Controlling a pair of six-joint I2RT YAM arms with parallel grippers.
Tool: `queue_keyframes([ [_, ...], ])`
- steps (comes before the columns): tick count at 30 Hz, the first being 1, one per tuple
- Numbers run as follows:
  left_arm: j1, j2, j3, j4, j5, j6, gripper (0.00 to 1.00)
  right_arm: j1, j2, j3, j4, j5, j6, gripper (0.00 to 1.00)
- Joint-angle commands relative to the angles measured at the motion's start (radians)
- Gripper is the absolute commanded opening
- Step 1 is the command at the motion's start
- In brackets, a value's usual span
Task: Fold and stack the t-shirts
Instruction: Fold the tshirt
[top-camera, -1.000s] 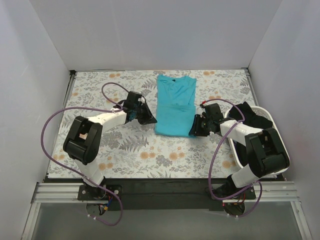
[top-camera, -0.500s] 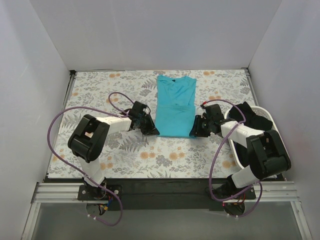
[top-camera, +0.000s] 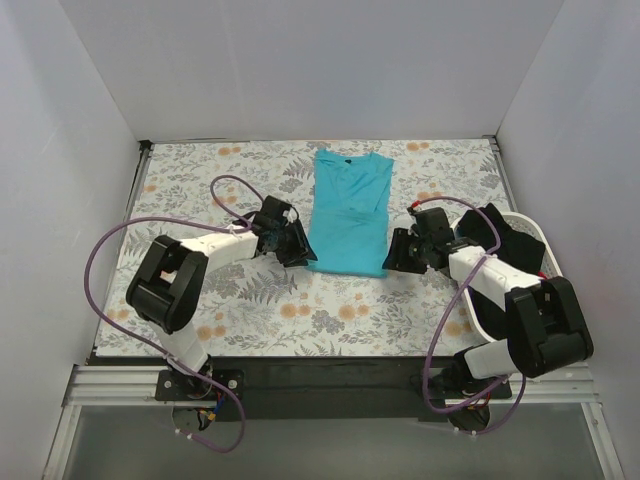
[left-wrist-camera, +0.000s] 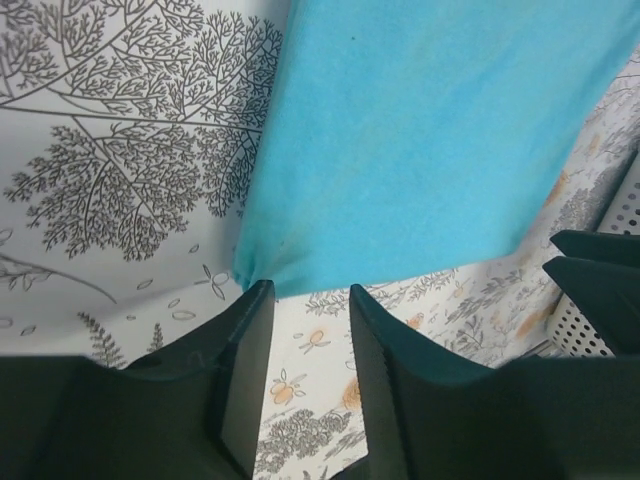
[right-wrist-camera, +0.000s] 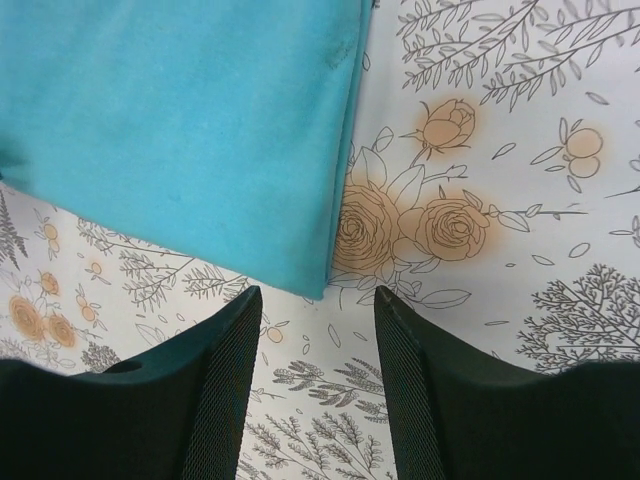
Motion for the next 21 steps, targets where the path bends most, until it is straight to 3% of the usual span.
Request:
queue_keyframes([
  [1, 0.007, -0.099, 0.03, -0.062, -0.036, 0.027, 0.36, -0.007, -0.058, -0.001, -0.031, 0.046, -0.002, 0.56],
  [21, 0.007, 0.048, 0.056, -0.031, -0.065, 0.045, 0.36, 0.036, 0.024, -0.042, 0.075, -0.025, 0.074, 0.51],
])
